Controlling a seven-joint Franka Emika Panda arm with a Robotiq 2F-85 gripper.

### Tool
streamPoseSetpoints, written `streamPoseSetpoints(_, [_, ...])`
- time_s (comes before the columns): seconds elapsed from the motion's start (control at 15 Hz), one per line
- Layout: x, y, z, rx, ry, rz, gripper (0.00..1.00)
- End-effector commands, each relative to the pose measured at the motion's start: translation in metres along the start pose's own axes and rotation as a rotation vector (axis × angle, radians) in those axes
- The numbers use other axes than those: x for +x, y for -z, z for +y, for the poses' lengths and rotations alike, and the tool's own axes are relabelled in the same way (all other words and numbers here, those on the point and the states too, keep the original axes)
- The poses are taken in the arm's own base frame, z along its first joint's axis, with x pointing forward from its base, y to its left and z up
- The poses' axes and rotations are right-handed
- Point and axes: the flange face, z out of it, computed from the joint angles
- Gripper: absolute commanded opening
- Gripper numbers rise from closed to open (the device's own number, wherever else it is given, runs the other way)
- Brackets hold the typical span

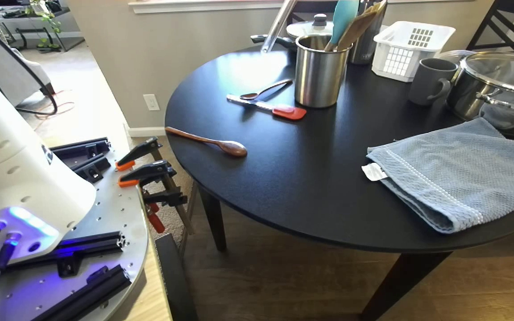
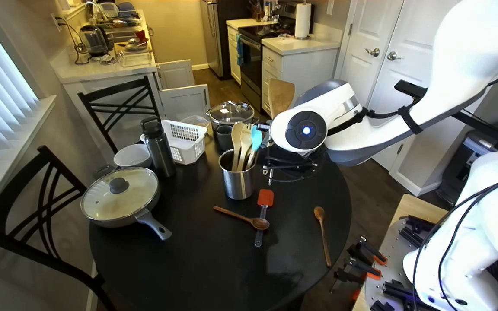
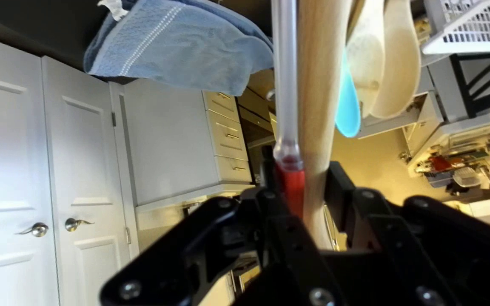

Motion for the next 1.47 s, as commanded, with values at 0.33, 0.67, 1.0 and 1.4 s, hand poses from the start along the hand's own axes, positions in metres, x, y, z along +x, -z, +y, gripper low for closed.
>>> streamPoseSetpoints(0.33, [0.044, 0.007, -0.054, 0.136, -0.022, 0.252, 0.08])
streamPoseSetpoints(0.67, [0.038, -0.033, -0.082, 0.115, -0.106, 0.310, 0.08])
streamPoseSetpoints(1.0, [0.008, -0.073, -0.101, 0.068, -0.103, 0.294, 0.08])
streamPoseSetpoints(1.4, [-0.028, -0.088, -0.106, 0.069, -0.027, 0.276, 0.08])
